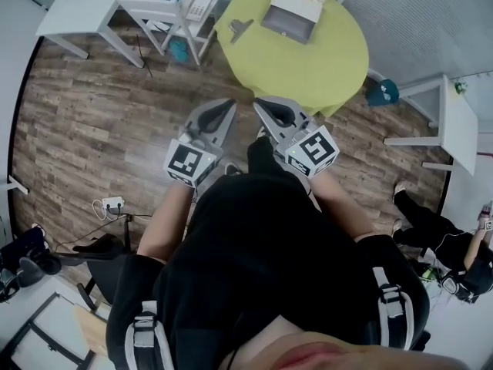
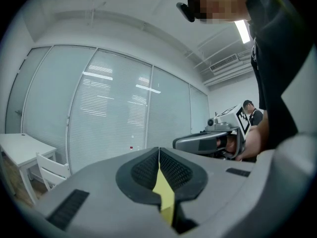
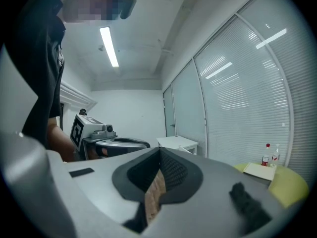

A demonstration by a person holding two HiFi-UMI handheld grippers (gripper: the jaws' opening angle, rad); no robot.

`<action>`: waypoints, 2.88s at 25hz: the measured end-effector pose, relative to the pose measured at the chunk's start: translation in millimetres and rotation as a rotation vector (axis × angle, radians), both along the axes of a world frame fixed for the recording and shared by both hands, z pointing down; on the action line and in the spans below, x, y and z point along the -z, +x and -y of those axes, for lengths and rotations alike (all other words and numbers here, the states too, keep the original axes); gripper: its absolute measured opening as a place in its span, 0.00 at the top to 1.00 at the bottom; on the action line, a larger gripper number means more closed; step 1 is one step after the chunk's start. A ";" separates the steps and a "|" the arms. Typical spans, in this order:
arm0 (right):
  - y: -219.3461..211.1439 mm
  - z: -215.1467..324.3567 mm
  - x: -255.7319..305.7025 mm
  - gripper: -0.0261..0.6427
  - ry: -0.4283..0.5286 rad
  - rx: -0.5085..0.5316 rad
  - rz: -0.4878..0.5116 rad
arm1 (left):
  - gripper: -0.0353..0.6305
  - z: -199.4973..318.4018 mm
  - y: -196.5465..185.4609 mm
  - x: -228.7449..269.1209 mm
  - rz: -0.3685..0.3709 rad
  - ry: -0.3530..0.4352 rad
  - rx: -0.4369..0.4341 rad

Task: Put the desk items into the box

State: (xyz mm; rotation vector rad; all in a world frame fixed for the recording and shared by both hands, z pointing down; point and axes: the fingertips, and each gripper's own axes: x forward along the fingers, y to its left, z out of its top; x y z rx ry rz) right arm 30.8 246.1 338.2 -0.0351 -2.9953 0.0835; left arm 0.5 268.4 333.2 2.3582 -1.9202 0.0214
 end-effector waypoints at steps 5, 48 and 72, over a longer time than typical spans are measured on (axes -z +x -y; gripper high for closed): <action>-15.1 22.7 -2.9 0.94 0.012 0.032 0.007 | 0.92 23.8 -12.8 0.3 0.025 0.000 0.020; -151.2 302.8 -51.5 0.94 -0.017 0.099 -0.022 | 0.92 310.2 -140.6 -72.2 0.038 -0.104 0.078; -262.5 383.5 -176.6 0.94 -0.111 -0.140 -0.201 | 0.92 379.1 -262.2 -214.8 -0.117 -0.253 0.002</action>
